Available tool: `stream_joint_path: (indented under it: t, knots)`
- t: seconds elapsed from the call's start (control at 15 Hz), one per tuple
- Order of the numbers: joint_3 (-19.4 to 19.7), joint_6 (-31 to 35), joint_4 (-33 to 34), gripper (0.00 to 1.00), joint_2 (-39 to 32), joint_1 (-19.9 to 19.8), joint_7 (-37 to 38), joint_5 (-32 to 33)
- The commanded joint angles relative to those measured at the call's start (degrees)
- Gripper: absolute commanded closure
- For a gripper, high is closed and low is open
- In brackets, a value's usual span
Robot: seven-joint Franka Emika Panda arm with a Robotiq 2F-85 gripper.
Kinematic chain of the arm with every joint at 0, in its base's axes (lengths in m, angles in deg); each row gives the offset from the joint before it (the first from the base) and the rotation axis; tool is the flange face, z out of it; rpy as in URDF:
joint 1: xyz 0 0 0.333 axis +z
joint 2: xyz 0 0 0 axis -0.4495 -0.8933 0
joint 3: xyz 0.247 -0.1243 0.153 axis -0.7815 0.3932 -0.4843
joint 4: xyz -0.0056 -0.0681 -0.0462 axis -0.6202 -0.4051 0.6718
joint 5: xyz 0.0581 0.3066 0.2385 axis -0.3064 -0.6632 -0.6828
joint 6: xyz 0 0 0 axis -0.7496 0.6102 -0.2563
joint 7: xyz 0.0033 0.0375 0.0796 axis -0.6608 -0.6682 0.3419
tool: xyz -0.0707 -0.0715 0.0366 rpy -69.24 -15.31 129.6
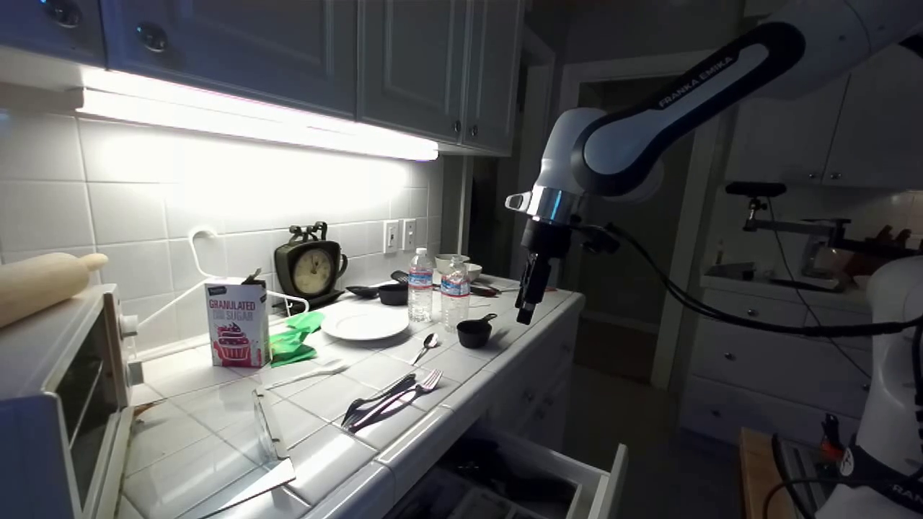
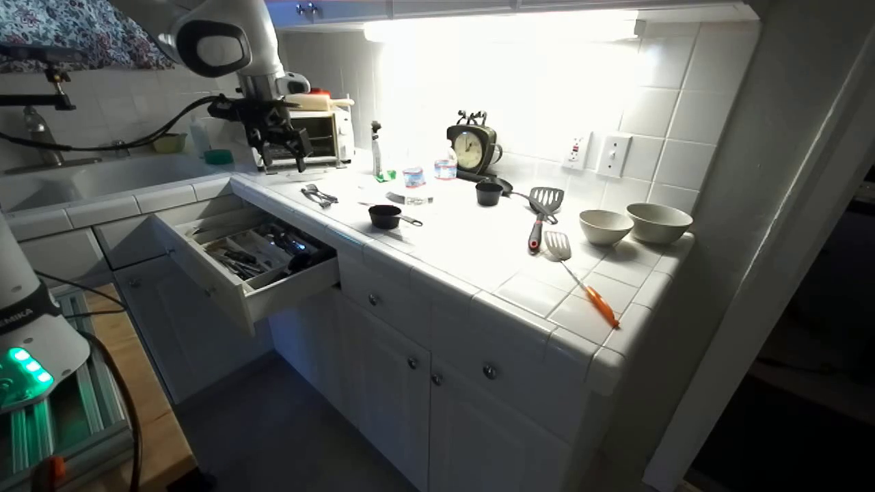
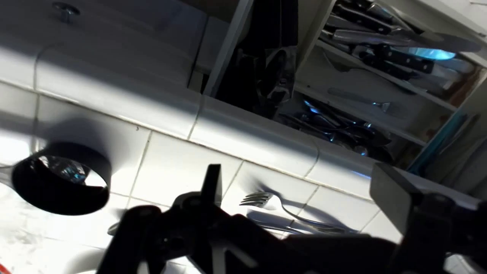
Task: Put the spoon and the fork on the plate
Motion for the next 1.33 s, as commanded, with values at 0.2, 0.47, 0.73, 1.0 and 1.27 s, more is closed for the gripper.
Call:
stream_joint_path:
  t: [0.2,0.47,0.73,1.0,1.27]
  knots:
    - [-1.06,-0.11,0.60,0.00,-0.97,-0.08,-6.63,-1.49]
    - [-0.45,0.12,0.51,0.00,-0.90,0.12,-10.73,-2.87]
    - [-0.36,1.68,1.73,0.00,-2.71,0.79,-20.73,-3.67]
    - [-1.04,2.56,3.17,0.00,-5.29,0.78,-27.64,-3.93]
    - [-2.65,6.54,4.14,0.00,-8.05,1.17,-35.81,-10.26]
